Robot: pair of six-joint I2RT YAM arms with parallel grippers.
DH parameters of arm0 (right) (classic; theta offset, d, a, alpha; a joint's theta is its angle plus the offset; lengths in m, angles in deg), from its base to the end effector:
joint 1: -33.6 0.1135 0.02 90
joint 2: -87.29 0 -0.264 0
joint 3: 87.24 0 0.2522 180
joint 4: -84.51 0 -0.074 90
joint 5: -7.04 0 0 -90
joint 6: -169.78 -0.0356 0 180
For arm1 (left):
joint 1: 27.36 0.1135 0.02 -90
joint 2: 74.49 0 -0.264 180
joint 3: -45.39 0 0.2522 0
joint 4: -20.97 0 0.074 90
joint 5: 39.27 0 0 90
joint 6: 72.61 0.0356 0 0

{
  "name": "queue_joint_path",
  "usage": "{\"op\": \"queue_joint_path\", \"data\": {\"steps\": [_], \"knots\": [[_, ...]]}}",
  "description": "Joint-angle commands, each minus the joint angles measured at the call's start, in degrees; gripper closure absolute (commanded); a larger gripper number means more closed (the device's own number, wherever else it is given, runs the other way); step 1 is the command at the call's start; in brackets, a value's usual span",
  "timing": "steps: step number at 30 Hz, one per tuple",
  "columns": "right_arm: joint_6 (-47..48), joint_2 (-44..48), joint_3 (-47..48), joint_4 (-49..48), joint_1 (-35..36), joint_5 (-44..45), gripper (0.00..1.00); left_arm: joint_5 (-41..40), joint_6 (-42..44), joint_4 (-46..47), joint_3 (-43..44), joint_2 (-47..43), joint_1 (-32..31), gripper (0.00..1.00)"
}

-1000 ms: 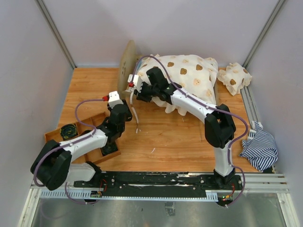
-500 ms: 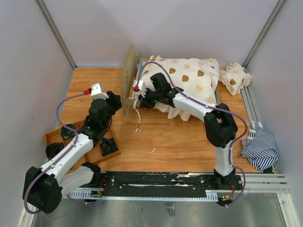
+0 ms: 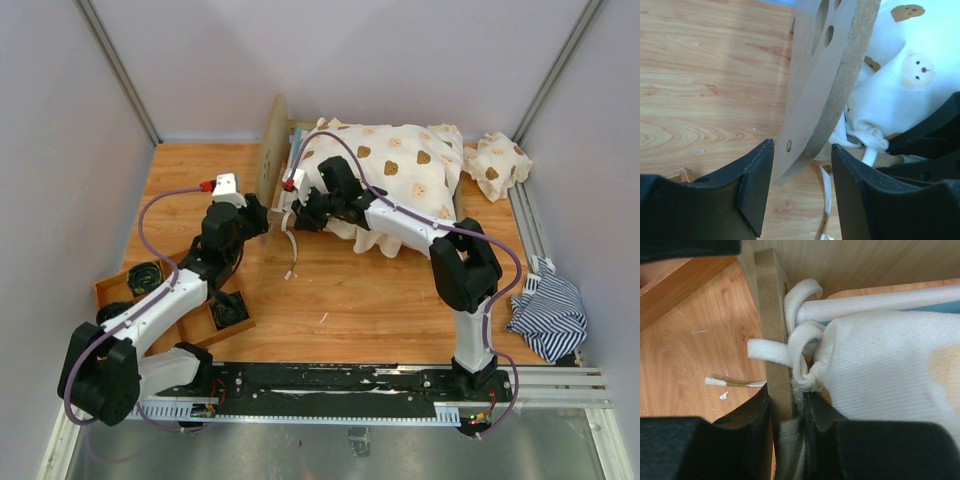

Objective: Set up the pet bed

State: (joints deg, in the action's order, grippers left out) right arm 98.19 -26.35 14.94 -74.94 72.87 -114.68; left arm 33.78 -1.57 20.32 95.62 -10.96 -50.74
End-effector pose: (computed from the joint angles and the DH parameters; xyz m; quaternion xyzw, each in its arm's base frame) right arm 0.3454 0.3066 0.2500 -0.5219 0.6731 0.3195 0.4153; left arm 0.2360 -0.0907 0.2658 -0.0607 0.7821 -0.1118 0.6101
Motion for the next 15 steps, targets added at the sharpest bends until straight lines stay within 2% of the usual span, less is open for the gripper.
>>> {"op": "queue_joint_path", "data": {"steps": [1, 4, 6, 10, 12, 14, 15], "knots": [[-15.51, 1.39, -0.09, -0.11, -1.52, -1.93, 0.94, -2.84, 3.74, 6.46, 2.44, 3.93, 0.15, 0.45], [-15.03, 1.74, -0.71, -0.1, -1.39, -0.55, 0.92, -3.33, 4.52, 10.43, 2.6, 6.98, 0.17, 0.45], [-14.66, 1.47, -1.19, -0.11, -1.42, -0.07, 0.95, -2.93, 4.8, 12.45, 2.97, 9.13, 0.17, 0.46], [-14.63, 1.47, -1.62, -0.11, -1.4, 0.29, 0.99, -2.54, 5.36, 13.62, 4.28, 12.04, 0.17, 0.54], [-14.36, 1.86, -1.78, -0.15, -1.41, 0.77, 0.98, -1.35, 5.53, 14.34, 4.33, 12.17, 0.17, 0.64], [-13.93, 2.54, -1.82, -0.13, -1.51, 1.79, 0.93, -0.09, 5.13, 15.09, 4.31, 11.51, 0.17, 0.83], [-13.85, 3.08, -1.93, -0.11, -1.48, 2.46, 0.88, 0.13, 4.63, 15.14, 4.45, 10.99, 0.15, 0.97]]}}
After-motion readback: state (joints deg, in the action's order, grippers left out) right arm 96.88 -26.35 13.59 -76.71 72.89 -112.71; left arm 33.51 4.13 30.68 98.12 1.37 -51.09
